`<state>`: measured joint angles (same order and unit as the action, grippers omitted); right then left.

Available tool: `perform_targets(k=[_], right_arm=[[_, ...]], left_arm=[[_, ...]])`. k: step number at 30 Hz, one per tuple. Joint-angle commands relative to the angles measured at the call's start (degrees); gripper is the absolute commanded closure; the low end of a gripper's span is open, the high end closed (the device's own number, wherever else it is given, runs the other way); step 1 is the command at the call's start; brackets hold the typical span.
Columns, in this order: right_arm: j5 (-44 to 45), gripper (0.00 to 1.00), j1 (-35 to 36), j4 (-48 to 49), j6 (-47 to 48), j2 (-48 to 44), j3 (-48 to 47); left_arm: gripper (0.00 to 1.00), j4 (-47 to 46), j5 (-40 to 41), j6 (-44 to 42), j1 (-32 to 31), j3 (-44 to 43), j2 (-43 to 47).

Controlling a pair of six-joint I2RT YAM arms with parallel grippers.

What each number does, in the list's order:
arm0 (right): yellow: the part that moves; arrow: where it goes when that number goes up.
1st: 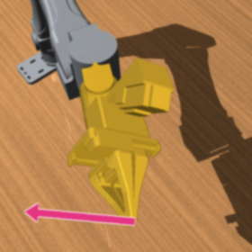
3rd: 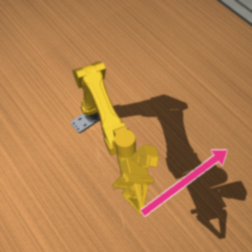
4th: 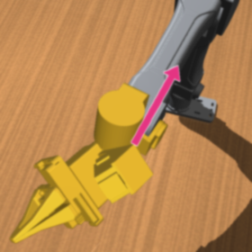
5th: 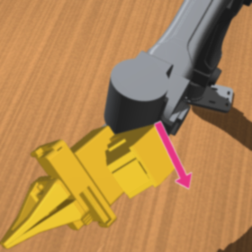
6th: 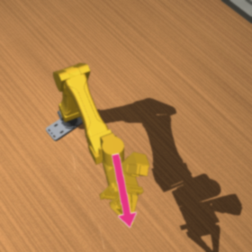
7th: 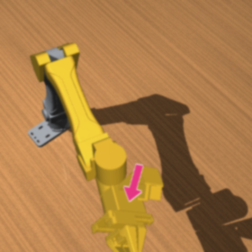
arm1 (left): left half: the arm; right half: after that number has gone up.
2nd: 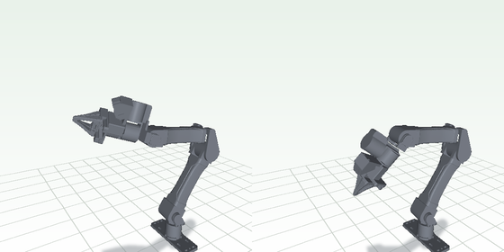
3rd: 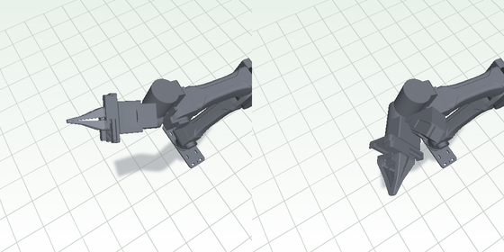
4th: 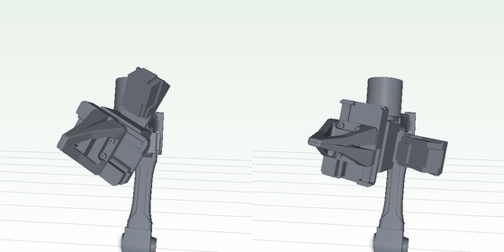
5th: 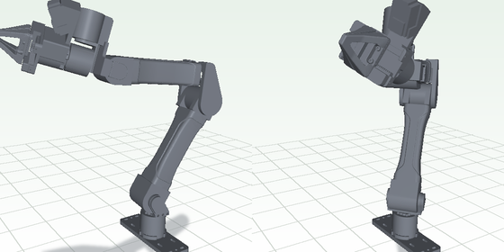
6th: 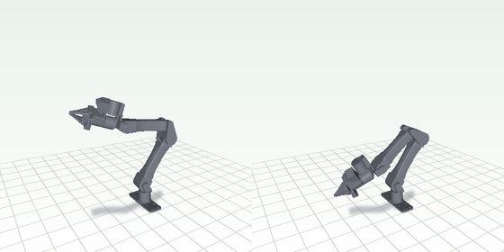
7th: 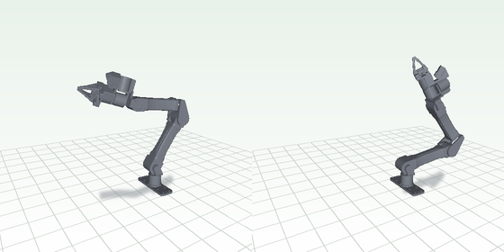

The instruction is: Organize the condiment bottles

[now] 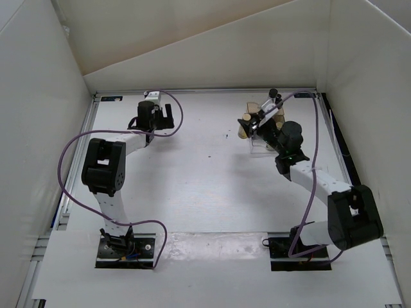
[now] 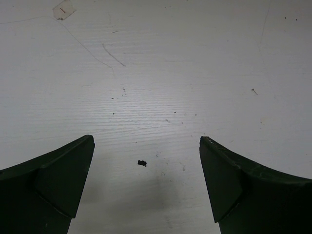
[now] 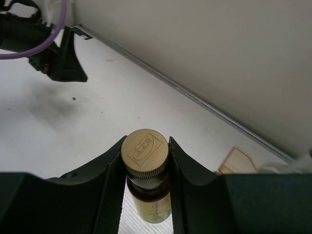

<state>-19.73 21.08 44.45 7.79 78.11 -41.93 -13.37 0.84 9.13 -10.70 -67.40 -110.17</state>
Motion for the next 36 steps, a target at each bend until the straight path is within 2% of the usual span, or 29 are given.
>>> perform_targets(k=[1, 9, 20, 36], right_arm=[[2.5, 1.0, -3.1, 3.3, 1.7, -3.7, 2.0], [5.9, 1.0, -5.0, 3.9, 5.1, -6.1, 5.5], [7.3, 1.0, -7.8, 9.5, 2.5, -4.6, 8.6], [9.4, 1.0, -9.3, 20.3, -5.2, 4.5, 7.9]], left_arm=[[0.0, -0.9, -0.4, 0.1, -1.3, -0.5, 3.8], [0.0, 0.4, 0.3, -0.8, -3.3, -2.9, 2.3], [0.0, 1.7, 0.7, -1.4, -3.9, -5.6, 0.2], [0.0, 2.7, 1.1, -1.9, -4.5, -7.8, -2.5]])
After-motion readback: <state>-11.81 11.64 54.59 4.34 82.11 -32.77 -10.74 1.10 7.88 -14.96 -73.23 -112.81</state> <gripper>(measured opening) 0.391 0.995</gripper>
